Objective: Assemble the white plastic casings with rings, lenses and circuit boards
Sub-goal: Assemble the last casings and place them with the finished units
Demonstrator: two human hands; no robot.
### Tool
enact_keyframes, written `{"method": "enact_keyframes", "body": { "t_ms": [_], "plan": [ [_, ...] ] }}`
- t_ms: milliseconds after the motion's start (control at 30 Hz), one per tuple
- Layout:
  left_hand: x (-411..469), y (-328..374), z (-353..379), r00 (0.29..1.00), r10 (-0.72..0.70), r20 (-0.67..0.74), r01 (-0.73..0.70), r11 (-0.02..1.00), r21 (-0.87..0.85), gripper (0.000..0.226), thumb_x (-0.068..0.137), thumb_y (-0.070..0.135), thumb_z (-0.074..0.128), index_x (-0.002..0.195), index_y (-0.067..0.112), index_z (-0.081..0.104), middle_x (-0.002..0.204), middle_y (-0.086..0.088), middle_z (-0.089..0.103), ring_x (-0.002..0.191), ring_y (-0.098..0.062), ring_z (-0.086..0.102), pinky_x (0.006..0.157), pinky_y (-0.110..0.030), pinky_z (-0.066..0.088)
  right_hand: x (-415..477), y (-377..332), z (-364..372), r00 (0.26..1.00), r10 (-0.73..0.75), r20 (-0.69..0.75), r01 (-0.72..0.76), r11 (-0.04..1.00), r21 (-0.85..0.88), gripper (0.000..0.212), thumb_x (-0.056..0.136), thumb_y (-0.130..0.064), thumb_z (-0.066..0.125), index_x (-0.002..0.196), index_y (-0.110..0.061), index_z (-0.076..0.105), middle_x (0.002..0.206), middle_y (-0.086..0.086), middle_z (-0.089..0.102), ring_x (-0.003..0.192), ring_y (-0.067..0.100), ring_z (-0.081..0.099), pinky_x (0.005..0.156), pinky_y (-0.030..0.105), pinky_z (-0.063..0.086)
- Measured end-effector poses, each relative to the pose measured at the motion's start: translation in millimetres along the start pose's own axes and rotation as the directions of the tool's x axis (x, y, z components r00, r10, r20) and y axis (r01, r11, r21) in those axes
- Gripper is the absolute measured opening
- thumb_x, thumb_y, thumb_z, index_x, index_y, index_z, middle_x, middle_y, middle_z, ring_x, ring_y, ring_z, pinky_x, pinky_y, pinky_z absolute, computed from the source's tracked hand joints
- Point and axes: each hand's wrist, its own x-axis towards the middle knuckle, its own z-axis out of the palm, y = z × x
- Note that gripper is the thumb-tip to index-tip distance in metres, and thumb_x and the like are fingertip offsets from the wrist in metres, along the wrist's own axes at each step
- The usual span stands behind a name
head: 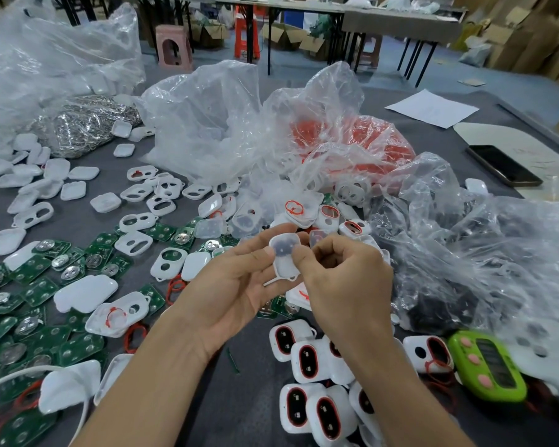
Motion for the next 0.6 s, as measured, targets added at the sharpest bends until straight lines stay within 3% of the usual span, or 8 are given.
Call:
{"method": "enact_keyframes", "body": {
  "t_ms": [100,233,367,500,600],
  "plan": [
    [0.3,-0.3,1.0,1.0,0.019,-0.016,-0.019,1.0,0.009,0.032,0.089,0.009,0.059,0.113,0.013,0.079,0.132,-0.014,0.069,0.108,-0.022,0.072,0.103,-0.042,0.052,0.4,-0.4,-0.3,0.998,0.031,0.045,-0.028,0.998,-0.054,0.036,0.082,-0.059,0.071,0.067,-0.026,0.07,0.058,-0.015,0.065,0.059,0.004,0.062,0.06,0.028,0.05],
    [0.7,-1.5,2.4,0.999,0.037,-0.036,-0.036,0.998,0.048,0.034,0.089,0.009,0.059,0.118,0.011,0.076,0.132,-0.014,0.069,0.107,-0.023,0.071,0.099,-0.043,0.055,2.4,0.5,-3.0,0.983,0.105,0.148,-0.119,0.989,0.089,0.029,0.087,-0.048,0.071,0.068,-0.026,0.073,0.061,-0.015,0.07,0.06,0.003,0.066,0.062,0.027,0.054],
    [0.3,-5.3,4.1,0.986,0.103,-0.131,-0.074,0.976,0.205,0.033,0.086,-0.002,0.066,0.113,0.013,0.078,0.118,-0.014,0.073,0.098,-0.024,0.072,0.077,-0.032,0.062,2.4,1.3,-2.9,0.988,0.084,0.13,-0.094,0.993,0.077,0.025,0.088,-0.04,0.071,0.068,-0.025,0.073,0.059,-0.015,0.069,0.058,0.005,0.065,0.06,0.026,0.052],
    [1.0,-11.7,5.3,0.927,0.262,-0.269,-0.135,0.9,0.414,0.026,0.089,-0.003,0.068,0.1,0.017,0.082,0.092,-0.017,0.077,0.08,-0.022,0.072,0.068,-0.028,0.06,-0.3,0.2,1.3,0.981,0.072,0.181,-0.081,0.996,0.045,0.023,0.086,-0.032,0.068,0.066,-0.022,0.071,0.058,-0.011,0.068,0.056,0.008,0.064,0.057,0.03,0.053],
    [1.7,-14.5,6.2,0.884,0.339,-0.322,-0.161,0.866,0.473,0.026,0.09,-0.002,0.068,0.095,0.019,0.083,0.082,-0.014,0.077,0.071,-0.017,0.07,0.063,-0.025,0.058,-1.4,0.1,3.4,0.972,0.084,0.222,-0.102,0.992,0.073,0.02,0.083,-0.028,0.067,0.065,-0.021,0.07,0.057,-0.008,0.068,0.053,0.008,0.062,0.054,0.027,0.05]
  ]
}}
